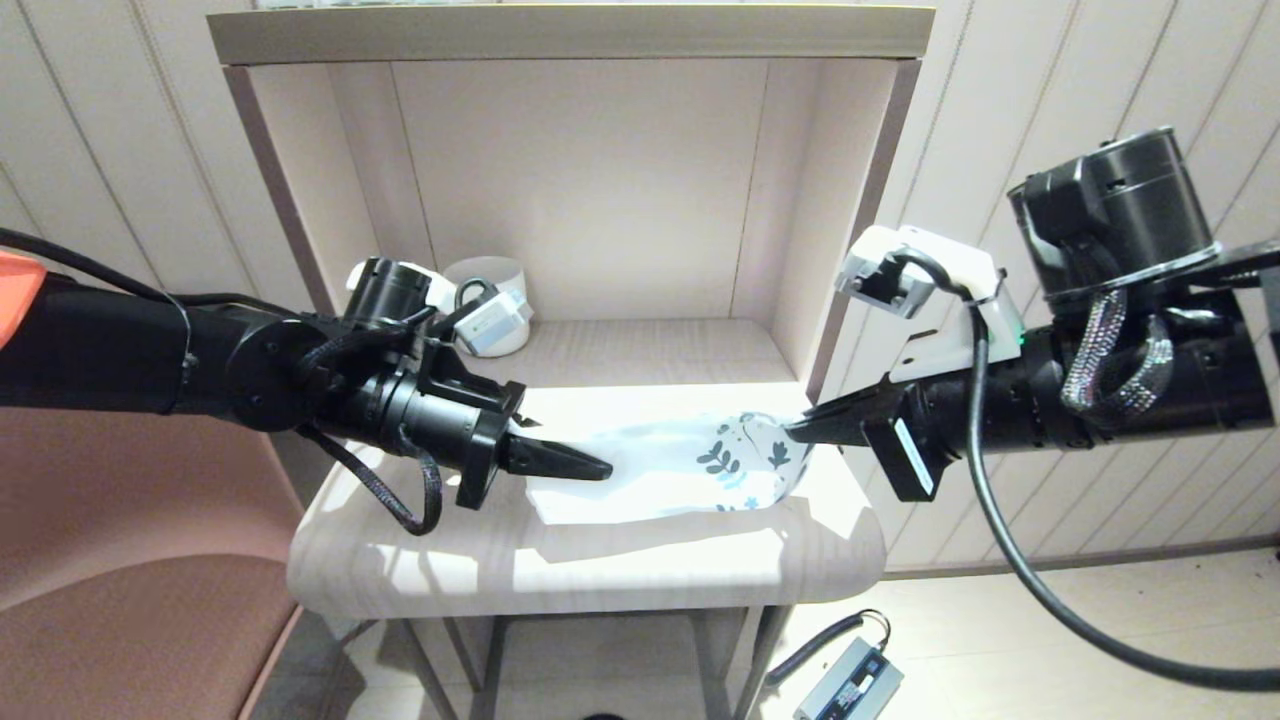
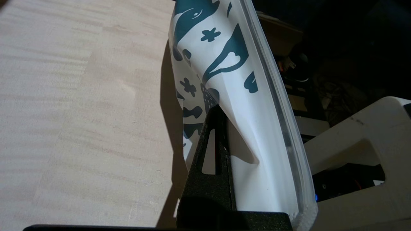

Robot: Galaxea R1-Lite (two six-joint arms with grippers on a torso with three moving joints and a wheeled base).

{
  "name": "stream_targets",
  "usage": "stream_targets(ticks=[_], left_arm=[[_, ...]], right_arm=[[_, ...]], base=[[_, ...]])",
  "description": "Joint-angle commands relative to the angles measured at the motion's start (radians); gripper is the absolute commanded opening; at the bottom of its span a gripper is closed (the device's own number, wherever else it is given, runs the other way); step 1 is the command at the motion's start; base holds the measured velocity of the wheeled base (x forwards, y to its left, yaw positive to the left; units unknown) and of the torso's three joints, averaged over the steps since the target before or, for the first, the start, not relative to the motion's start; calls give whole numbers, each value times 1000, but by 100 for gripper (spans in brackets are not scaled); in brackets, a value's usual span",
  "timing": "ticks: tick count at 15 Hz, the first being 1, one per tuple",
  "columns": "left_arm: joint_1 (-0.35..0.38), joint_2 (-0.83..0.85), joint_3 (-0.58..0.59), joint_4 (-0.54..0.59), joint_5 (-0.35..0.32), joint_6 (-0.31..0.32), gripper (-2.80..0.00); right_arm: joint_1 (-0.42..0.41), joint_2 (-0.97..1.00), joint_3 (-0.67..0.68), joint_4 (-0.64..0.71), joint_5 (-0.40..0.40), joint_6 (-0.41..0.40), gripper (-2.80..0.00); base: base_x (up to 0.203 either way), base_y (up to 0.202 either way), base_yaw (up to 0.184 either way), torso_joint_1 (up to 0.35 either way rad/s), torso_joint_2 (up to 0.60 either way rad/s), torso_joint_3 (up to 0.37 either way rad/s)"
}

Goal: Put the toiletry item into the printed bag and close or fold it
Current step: Close the strorage bag and place it on the desk

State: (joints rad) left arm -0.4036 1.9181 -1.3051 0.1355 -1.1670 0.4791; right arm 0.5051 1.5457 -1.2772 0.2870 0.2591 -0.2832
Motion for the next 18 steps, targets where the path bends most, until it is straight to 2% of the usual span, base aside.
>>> stream_targets(ticks=[1, 8, 12, 15, 18], left_arm=[[0, 2, 0, 1, -6, 3, -280], [0, 11, 1, -1, -5, 4, -280], [25, 66, -53, -5, -5, -2, -280], [90, 81, -113, -4, -4, -10, -280], [125, 123, -173, 4, -3, -26, -280]], right_arm=[[0, 1, 3, -1, 0, -11, 0], [-8, -14, -16, -10, -1, -10, 0], [-14, -82, -9, -3, -1, -8, 0], [-66, -178, 8, -2, -1, -6, 0], [-138, -286, 18, 22, 5, -11, 0]], base=[[0, 0, 0, 0, 0, 0], [0, 0, 0, 0, 0, 0], [0, 0, 0, 0, 0, 0], [0, 0, 0, 0, 0, 0], [0, 0, 0, 0, 0, 0]])
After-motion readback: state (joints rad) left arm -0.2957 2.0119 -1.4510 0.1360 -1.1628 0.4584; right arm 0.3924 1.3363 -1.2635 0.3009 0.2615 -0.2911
